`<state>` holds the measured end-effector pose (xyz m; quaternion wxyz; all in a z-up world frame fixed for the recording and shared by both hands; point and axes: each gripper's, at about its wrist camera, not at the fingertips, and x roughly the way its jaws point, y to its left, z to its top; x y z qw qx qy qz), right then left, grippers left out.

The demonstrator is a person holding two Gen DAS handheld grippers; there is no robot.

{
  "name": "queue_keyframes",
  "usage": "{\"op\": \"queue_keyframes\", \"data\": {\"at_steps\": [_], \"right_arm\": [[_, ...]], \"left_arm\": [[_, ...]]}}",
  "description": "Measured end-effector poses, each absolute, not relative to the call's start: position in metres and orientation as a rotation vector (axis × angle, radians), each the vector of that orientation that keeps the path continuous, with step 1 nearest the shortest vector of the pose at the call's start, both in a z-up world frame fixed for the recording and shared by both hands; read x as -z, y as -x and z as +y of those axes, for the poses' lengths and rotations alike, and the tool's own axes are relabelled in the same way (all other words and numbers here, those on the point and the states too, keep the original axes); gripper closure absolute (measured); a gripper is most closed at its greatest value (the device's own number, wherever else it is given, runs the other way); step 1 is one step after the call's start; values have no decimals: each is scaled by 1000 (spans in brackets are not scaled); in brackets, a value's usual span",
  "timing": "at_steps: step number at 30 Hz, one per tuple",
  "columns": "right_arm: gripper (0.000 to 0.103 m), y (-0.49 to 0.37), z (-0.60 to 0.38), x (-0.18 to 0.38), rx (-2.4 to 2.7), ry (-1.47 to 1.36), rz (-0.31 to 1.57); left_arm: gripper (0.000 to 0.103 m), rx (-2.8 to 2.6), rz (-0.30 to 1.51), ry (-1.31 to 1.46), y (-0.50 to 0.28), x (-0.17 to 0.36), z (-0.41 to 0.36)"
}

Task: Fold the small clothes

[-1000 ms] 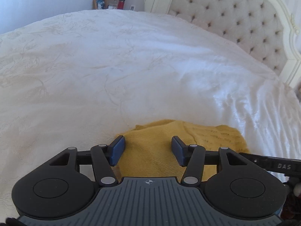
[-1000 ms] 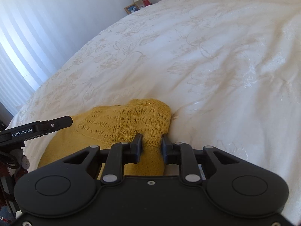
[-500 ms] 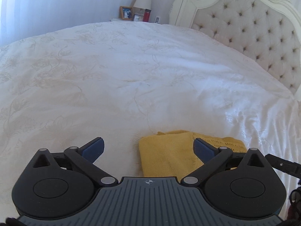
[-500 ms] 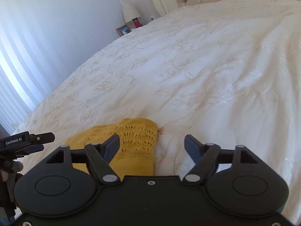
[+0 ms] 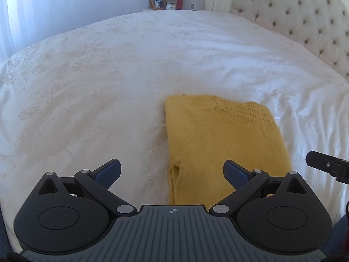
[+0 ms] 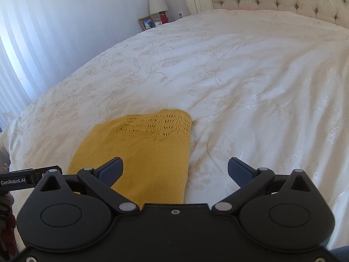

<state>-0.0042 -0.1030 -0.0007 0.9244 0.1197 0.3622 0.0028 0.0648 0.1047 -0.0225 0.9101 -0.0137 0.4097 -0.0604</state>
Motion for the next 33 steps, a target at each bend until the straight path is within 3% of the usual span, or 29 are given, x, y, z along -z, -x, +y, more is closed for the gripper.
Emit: {"op": "queue_keyframes", "data": {"at_steps": [10,14,16,33], "right_arm": [[3,49,-90,7,11,-157,756],[6,63,-87,7,73,-104,720],[12,67,-89,6,78,-115,714],[20,65,-89,14,32,-181,729]], "left_arm": [[2,75,862,-37,-21,24,82],[2,41,857,-58,-12,23,78],[2,36,851,-63,-9,22,77],[2,54,875,-47,-4,29,74]]}}
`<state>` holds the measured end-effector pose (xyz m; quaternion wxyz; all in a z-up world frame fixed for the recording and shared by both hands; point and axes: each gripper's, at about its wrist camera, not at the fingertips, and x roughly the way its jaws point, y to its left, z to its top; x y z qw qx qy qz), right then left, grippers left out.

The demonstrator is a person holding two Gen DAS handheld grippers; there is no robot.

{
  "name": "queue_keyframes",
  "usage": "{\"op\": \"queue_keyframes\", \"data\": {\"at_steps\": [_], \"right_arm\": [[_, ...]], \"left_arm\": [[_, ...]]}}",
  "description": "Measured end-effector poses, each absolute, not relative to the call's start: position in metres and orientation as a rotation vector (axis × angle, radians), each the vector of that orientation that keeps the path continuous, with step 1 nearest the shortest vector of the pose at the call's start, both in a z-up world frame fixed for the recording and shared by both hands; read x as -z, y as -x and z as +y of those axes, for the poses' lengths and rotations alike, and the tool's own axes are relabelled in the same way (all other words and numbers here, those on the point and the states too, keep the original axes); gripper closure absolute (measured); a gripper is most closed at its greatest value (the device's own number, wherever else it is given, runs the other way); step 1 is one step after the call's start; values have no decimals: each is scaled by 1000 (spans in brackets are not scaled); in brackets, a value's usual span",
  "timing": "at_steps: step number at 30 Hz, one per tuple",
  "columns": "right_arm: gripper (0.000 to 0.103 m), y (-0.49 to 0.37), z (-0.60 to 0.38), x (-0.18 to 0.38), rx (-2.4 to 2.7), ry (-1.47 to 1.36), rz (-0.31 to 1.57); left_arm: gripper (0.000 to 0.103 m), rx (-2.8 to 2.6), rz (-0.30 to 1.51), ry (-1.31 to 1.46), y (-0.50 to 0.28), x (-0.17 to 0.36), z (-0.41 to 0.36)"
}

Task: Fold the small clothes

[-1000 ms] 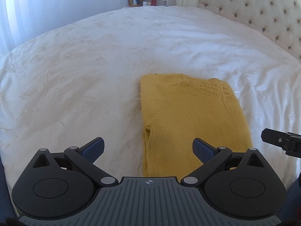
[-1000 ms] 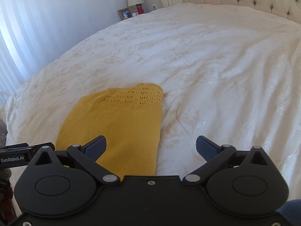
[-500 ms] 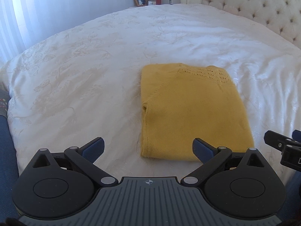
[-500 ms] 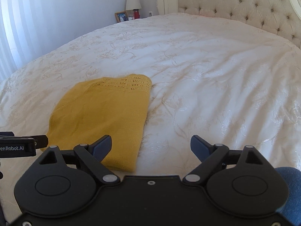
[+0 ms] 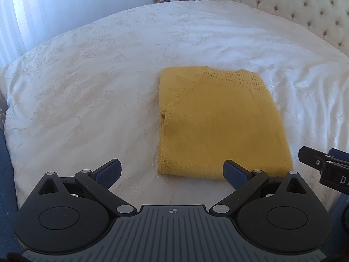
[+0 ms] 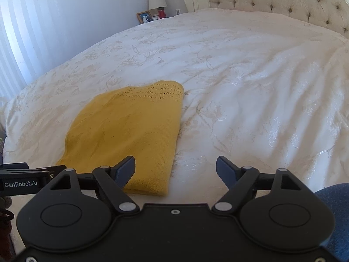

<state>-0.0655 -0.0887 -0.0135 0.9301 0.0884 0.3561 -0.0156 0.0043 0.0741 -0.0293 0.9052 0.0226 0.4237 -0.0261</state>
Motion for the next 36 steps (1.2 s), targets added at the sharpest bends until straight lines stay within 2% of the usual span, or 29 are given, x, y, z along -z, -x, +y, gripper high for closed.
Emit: {"op": "queue_keyframes", "data": {"at_steps": [36], "right_arm": [[20,64,-91,16,25,-208,739]], "left_arm": [[2,52,888,-67,-6,31,68]]}}
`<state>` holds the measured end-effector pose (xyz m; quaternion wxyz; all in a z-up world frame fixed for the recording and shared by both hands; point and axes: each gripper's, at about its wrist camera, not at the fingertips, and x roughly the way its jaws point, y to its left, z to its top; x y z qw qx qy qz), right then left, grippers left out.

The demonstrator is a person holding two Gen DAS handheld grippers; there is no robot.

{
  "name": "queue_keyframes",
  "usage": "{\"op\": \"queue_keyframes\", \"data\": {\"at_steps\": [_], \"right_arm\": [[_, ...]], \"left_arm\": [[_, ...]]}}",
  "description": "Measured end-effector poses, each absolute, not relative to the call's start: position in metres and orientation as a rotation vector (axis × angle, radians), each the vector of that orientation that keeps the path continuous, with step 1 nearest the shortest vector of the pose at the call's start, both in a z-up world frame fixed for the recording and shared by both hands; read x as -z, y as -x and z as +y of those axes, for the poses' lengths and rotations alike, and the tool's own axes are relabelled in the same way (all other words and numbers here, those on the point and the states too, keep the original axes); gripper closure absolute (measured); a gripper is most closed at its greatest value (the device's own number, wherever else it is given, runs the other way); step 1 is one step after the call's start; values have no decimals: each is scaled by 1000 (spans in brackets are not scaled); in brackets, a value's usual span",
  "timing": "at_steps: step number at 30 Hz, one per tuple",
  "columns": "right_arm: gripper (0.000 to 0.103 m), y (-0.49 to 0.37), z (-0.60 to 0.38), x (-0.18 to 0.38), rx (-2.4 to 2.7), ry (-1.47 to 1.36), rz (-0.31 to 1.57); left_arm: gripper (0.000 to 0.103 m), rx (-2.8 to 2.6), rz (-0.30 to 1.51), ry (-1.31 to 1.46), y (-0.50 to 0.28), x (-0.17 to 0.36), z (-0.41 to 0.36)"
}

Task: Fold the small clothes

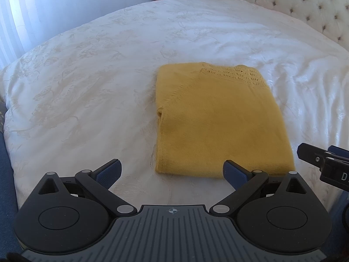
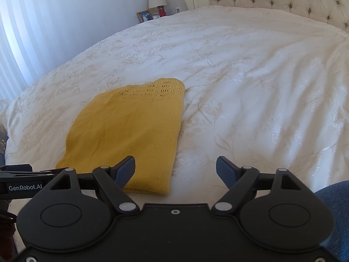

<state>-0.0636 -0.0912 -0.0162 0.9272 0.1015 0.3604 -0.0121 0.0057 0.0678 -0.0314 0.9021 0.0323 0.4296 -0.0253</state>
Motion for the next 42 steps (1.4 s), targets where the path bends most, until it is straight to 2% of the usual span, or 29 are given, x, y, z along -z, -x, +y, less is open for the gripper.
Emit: {"op": "queue_keyframes", "data": {"at_steps": [42], "right_arm": [[20,65,-90,16,24,-205,734]], "left_arm": [[2,63,867,-88,-2,31,65]]}}
